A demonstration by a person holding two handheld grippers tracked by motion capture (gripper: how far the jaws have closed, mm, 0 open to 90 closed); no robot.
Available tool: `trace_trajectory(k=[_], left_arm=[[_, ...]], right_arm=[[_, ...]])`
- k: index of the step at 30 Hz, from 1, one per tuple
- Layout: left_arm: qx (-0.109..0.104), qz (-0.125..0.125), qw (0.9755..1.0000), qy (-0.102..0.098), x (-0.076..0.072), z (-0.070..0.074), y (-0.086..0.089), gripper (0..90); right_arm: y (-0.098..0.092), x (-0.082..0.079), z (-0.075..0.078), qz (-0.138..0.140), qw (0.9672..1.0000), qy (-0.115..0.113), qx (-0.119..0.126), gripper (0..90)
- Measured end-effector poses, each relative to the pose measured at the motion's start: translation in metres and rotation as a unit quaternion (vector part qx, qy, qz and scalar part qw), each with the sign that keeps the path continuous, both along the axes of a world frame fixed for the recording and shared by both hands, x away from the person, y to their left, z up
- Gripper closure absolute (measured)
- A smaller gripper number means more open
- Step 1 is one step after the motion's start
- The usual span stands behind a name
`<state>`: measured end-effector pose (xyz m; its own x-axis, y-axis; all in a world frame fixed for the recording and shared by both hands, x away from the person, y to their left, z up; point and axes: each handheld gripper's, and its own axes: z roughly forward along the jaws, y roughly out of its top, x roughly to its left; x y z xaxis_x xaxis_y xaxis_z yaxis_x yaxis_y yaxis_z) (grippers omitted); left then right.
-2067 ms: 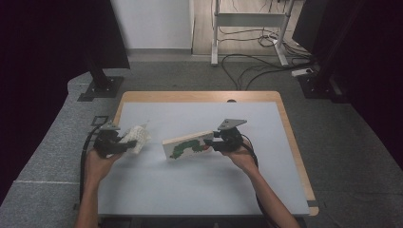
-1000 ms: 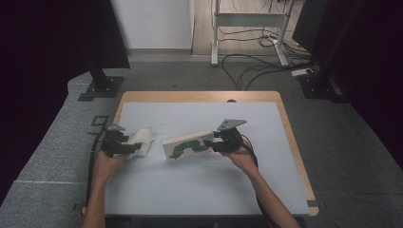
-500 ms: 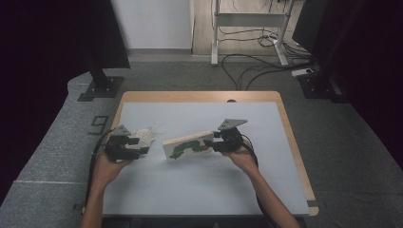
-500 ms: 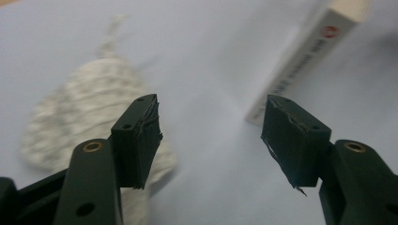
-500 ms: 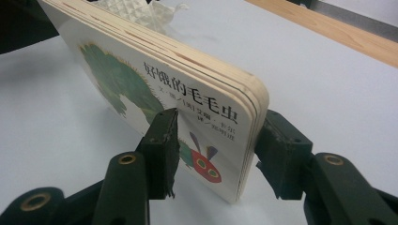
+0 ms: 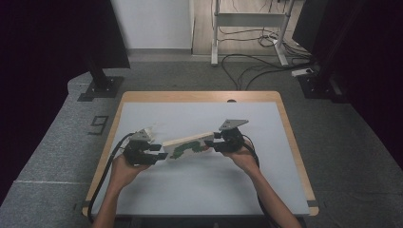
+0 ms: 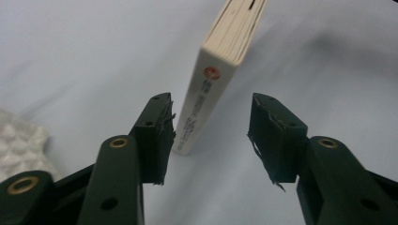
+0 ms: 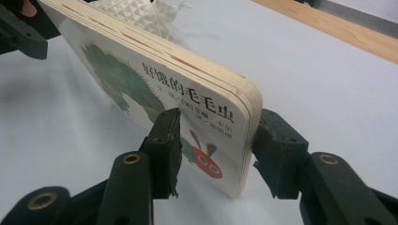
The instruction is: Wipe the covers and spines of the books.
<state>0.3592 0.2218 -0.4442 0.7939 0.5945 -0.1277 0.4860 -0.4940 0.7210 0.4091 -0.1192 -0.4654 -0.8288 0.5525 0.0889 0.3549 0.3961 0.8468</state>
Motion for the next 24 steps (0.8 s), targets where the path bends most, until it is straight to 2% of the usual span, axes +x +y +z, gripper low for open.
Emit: trace_trajectory(k=[3, 10, 12, 19, 24], left_arm=[[0.003, -0.001, 1.0, -0.008, -0.001, 0.003, -0.007, 52.5], [0.043, 0.003, 0.9984, -0.035, -0.004, 0.007, -0.024, 58.4], [0.048, 0.0, 0.9979, -0.043, -0.007, 0.006, -0.027, 60.1], [0.052, -0.002, 0.9974, -0.05, -0.017, 0.005, -0.03, 60.1], [0.037, 0.004, 0.9982, -0.047, -0.022, 0.002, -0.03, 58.5]], right_arm=[[0.0, -0.001, 0.0, 0.0, 1.0, 0.0, 0.0, 52.6], [-0.004, -0.006, 0.0, 0.01, 1.0, 0.0, 0.0, 52.5], [-0.005, -0.008, 0.0, 0.015, 0.9999, -0.001, -0.001, 51.9], [-0.008, -0.017, 0.0, 0.022, 0.9998, 0.002, -0.005, 49.5], [-0.012, -0.021, 0.0, 0.019, 0.9998, 0.009, -0.003, 48.3]])
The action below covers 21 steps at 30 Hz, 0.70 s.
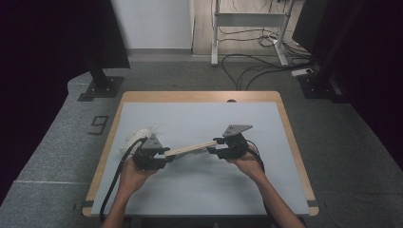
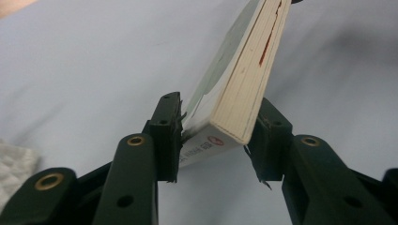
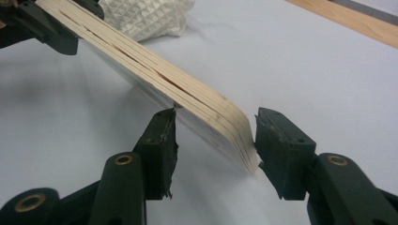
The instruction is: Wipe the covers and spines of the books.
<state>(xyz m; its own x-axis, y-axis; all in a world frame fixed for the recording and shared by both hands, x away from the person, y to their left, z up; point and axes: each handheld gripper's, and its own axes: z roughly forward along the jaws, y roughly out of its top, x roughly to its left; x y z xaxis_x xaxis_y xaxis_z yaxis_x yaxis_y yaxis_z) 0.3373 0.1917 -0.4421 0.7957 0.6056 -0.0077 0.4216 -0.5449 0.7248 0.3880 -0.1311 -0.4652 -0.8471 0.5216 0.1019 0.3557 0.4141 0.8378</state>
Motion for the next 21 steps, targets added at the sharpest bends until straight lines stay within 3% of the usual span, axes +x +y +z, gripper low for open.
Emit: trace_trajectory(k=[6, 16, 21], left_arm=[[-0.024, 0.012, 0.9996, 0.01, -0.01, -0.006, -0.001, 53.9], [-0.01, 0.03, 0.9994, 0.012, -0.025, -0.015, -0.006, 43.5], [-0.017, 0.04, 0.9988, 0.023, -0.03, -0.021, -0.005, 39.9]], right_arm=[[-0.003, -0.006, 0.0, 0.006, 1.0, 0.005, -0.005, 46.5], [-0.006, -0.019, -0.006, 0.013, 0.9997, 0.013, -0.018, 44.1], [-0.01, -0.024, -0.009, 0.012, 0.9995, 0.022, -0.02, 43.3]])
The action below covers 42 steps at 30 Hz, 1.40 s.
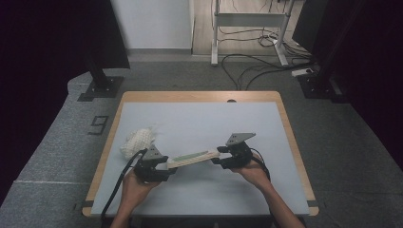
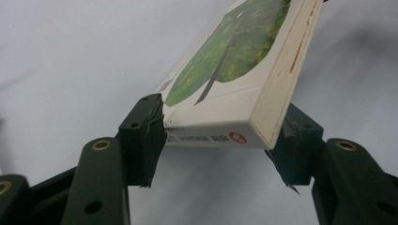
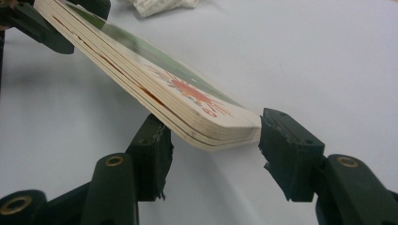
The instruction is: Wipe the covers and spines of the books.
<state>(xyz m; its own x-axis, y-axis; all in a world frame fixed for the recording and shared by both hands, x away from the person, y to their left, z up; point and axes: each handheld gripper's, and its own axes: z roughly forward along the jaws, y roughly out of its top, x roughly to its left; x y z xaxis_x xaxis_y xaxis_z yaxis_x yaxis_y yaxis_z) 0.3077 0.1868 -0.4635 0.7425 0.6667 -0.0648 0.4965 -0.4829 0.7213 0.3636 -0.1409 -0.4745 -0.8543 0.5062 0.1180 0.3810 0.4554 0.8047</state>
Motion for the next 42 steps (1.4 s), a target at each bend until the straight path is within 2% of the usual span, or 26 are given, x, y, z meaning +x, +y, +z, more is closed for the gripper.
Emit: trace_trajectory(k=[9, 12, 18, 23, 27, 31, 35, 42], left_arm=[[0.008, 0.015, 0.9998, 0.005, -0.01, -0.01, -0.001, 36.1], [0.012, 0.013, 0.9998, 0.007, -0.013, -0.013, -0.002, 35.5], [0.018, 0.012, 0.9995, 0.021, -0.019, -0.02, -0.003, 32.6], [0.021, 0.01, 0.9994, 0.027, -0.023, -0.027, -0.004, 32.1], [0.025, 0.01, 0.9993, 0.025, -0.026, -0.033, -0.005, 31.8], [0.035, 0.006, 0.9991, 0.022, -0.029, -0.039, -0.006, 31.8], [0.042, 0.007, 0.9989, 0.019, -0.028, -0.042, -0.006, 32.3], [0.043, 0.007, 0.9989, 0.015, -0.021, -0.048, -0.006, 32.3]], right_arm=[[-0.002, -0.012, -0.008, 0.004, 0.9999, 0.01, -0.006, 42.0], [0.0, -0.017, -0.011, 0.004, 0.9999, 0.012, -0.005, 40.2], [0.002, -0.026, -0.017, 0.001, 0.9997, 0.001, -0.025, 39.1], [-0.002, -0.031, -0.024, 0.001, 0.9998, 0.008, -0.02, 39.0], [-0.003, -0.036, -0.03, 0.002, 0.9998, 0.003, -0.019, 39.2], [-0.003, -0.041, -0.036, 0.006, 0.9995, -0.013, -0.03, 39.2], [-0.003, -0.041, -0.042, 0.006, 0.9997, -0.005, -0.024, 39.1], [-0.001, -0.035, -0.048, -0.001, 0.9997, 0.0, -0.026, 39.4]])
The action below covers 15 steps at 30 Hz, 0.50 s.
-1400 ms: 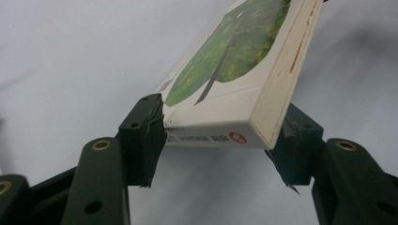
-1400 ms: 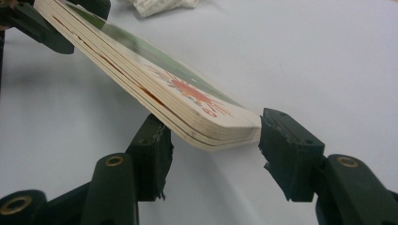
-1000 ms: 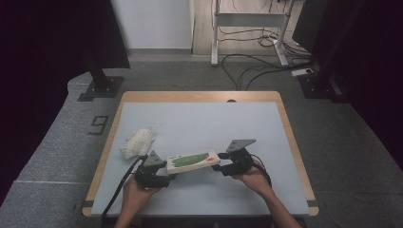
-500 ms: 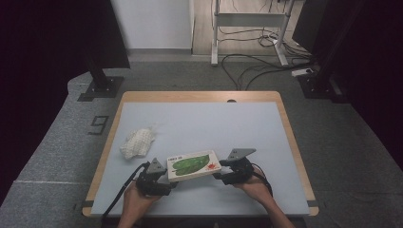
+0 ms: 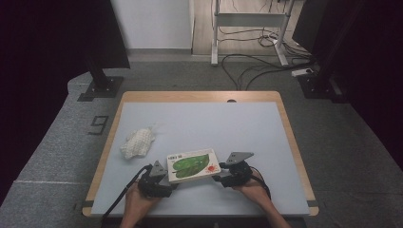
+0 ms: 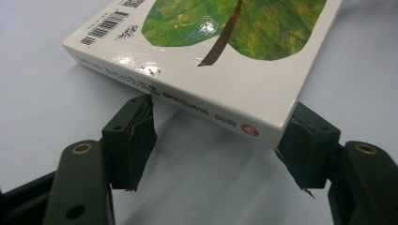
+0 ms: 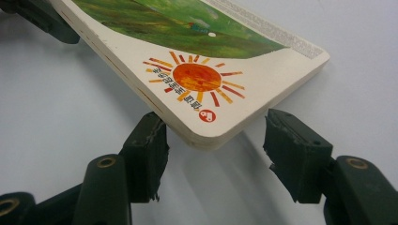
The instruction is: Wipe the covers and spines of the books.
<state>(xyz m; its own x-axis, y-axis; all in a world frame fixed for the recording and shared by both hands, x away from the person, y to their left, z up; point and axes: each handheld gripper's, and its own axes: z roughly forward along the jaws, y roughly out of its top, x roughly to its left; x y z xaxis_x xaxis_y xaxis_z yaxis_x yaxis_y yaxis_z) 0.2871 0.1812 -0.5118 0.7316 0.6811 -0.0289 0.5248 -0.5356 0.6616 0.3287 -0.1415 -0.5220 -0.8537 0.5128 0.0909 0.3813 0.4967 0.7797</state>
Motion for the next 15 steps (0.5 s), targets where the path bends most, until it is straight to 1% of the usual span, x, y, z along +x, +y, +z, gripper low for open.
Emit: trace_trajectory(k=[4, 7, 8, 9, 11, 15], left_arm=[[0.004, -0.001, 1.0, -0.003, 0.0052, -0.0035, 0.0005, 33.0], [0.012, -0.002, 0.9999, -0.005, 0.0034, -0.0063, -0.0011, 34.0], [0.01, -0.003, 0.9999, -0.006, 0.0028, -0.0066, -0.0009, 34.2], [0.009, -0.002, 0.9999, -0.005, 0.0019, -0.0067, -0.0008, 34.4], [0.007, -0.003, 1.0, -0.001, 0.0005, -0.0065, -0.0003, 34.9], [0.01, -0.008, 0.9999, 0.001, -0.0013, -0.006, 0.0, 34.8]], right_arm=[[0.002, 0.0044, -0.0023, -0.006, 1.0, -0.002, -0.004, 39.4], [0.0031, 0.0047, -0.0053, -0.006, 0.9999, -0.002, -0.011, 39.4], [0.0032, 0.0042, -0.0065, -0.007, 0.9999, -0.003, -0.013, 39.4], [0.0029, 0.0035, -0.0076, -0.008, 0.9999, 0.001, -0.01, 39.3], [0.0022, 0.0023, -0.0087, -0.006, 1.0, 0.005, -0.001, 38.9], [0.0032, -0.0002, -0.0087, -0.004, 0.9999, 0.0, -0.013, 38.3]])
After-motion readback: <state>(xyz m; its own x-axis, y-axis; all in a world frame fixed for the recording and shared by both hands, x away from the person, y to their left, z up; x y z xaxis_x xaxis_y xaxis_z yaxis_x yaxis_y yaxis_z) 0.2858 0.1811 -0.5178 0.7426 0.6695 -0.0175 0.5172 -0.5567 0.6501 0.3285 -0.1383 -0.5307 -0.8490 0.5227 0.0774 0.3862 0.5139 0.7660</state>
